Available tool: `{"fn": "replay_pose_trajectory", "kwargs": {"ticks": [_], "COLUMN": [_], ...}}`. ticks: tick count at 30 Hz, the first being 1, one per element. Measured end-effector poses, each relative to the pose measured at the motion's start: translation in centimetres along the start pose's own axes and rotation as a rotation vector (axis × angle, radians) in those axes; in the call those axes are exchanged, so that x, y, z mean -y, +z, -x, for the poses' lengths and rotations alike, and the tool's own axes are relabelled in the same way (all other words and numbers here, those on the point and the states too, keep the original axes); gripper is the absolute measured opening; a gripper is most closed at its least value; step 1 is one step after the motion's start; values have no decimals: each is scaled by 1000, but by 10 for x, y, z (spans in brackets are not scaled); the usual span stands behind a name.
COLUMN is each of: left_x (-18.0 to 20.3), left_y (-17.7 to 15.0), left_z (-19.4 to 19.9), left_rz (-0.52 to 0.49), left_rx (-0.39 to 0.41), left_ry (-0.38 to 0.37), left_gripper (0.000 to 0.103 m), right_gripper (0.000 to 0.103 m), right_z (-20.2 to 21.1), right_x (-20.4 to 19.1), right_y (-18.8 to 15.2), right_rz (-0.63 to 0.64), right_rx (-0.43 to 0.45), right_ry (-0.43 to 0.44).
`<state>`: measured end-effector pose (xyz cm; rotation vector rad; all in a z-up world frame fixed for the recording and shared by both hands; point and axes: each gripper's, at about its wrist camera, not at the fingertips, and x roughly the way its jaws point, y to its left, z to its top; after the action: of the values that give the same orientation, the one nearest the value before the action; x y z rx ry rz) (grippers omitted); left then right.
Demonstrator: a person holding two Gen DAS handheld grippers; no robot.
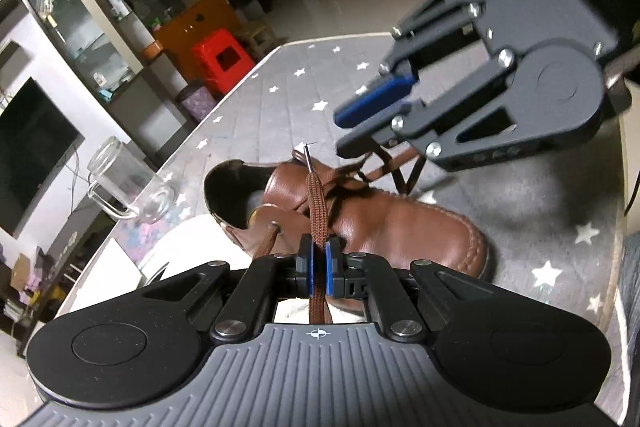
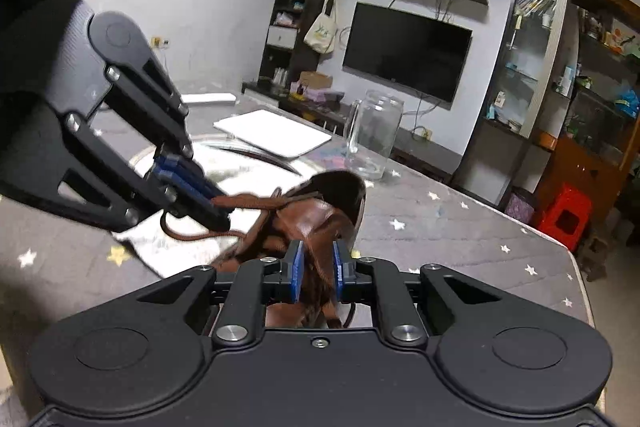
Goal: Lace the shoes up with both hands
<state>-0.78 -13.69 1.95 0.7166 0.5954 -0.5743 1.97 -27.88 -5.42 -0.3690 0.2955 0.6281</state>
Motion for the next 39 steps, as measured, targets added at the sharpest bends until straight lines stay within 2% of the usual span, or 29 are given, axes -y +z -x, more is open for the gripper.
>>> {"fn": "replay_pose_trajectory", "kwargs": {"ticks": [3, 8, 9, 21, 27, 30, 32, 34, 36, 39], "left_x": [5, 10, 11, 13, 16, 15, 17, 19, 21, 21], "left_y": [-2, -3, -3, -7, -6, -7, -7, -7, -6, -4], "left_z": [-2, 0, 1, 3, 7, 8, 7, 6, 7, 8], "left_rz": [-38, -107, -119, -169, -188, -178, -181, -198, -218, -223], "left_rx": [-14, -14, -13, -27, -5, 6, 10, 16, 27, 47], "left_ry": [-23, -62, -68, -93, -108, -92, -89, -76, -59, -58], "left_gripper": [6, 7, 7, 7, 8, 8, 8, 11, 21, 21], "right_gripper": [16, 16, 16, 16, 15, 3, 2, 2, 2, 2], "right_z": [5, 9, 9, 9, 9, 9, 9, 9, 9, 9], "right_x": [-10, -42, -44, -46, -48, -48, -49, -49, -49, -49], "right_y": [2, -8, -9, -10, -11, -11, -11, -11, -11, -12], "right_rz": [98, 432, 455, 473, 482, 487, 490, 492, 495, 481], "right_rx": [15, 41, 40, 8, -8, -16, -21, -26, -32, -45], "right_ry": [38, 48, 53, 109, 138, 152, 161, 170, 180, 194]}}
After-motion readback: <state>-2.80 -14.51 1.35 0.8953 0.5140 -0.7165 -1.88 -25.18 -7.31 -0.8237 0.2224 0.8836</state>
